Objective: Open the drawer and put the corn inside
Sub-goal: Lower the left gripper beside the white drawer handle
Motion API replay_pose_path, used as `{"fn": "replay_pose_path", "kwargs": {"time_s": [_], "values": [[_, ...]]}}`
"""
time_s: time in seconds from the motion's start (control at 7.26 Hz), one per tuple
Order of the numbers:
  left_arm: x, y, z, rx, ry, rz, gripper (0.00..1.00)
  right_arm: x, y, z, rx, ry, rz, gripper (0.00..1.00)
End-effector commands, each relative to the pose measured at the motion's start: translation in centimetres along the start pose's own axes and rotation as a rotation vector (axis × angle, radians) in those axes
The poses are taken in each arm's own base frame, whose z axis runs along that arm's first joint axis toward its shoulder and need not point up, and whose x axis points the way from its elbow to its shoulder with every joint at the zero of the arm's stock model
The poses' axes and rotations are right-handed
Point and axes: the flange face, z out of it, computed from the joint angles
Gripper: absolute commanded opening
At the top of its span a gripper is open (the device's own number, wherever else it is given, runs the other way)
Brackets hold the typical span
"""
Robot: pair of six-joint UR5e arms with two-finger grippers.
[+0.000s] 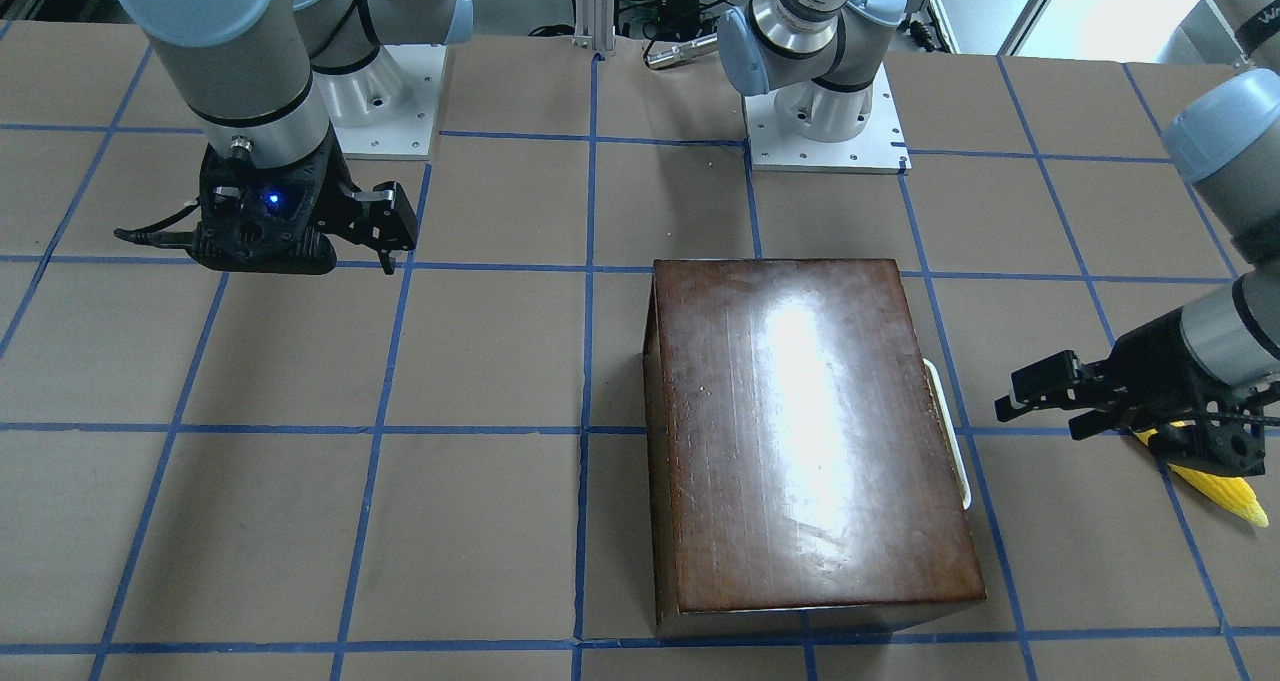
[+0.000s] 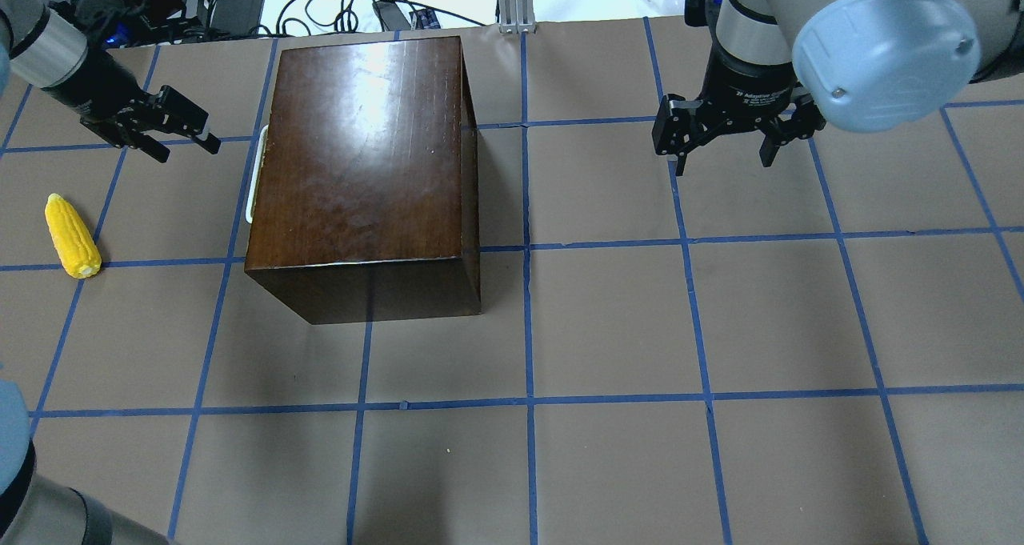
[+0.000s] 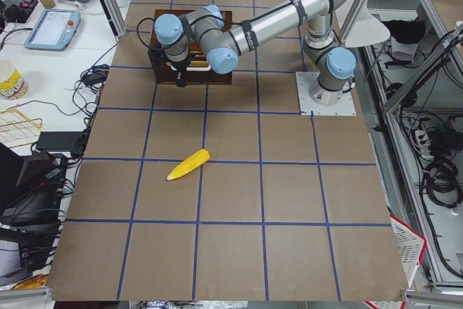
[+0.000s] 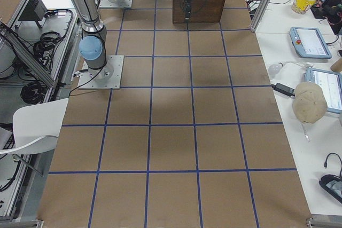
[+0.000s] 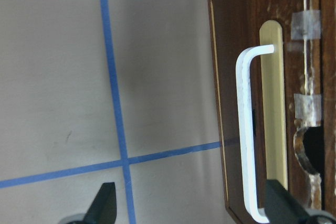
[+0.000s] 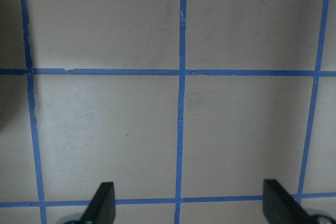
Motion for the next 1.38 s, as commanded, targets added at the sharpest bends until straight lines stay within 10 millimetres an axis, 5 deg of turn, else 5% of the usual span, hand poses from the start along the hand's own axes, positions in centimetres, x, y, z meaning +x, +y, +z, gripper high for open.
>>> {"fn": "replay_pose_path", "kwargs": {"time_s": [0.0,1.24], "values": [[-0.6,-0.6,2.3,-0.013,0.050,0.010,1.00,0.0,0.0,0.0,0.000,0.000,0.000,1.00],[-0.9,-1.7,6.7,-0.031,0.183,-0.014,1.00,0.0,0.0,0.0,0.001,0.000,0.000,1.00]]}}
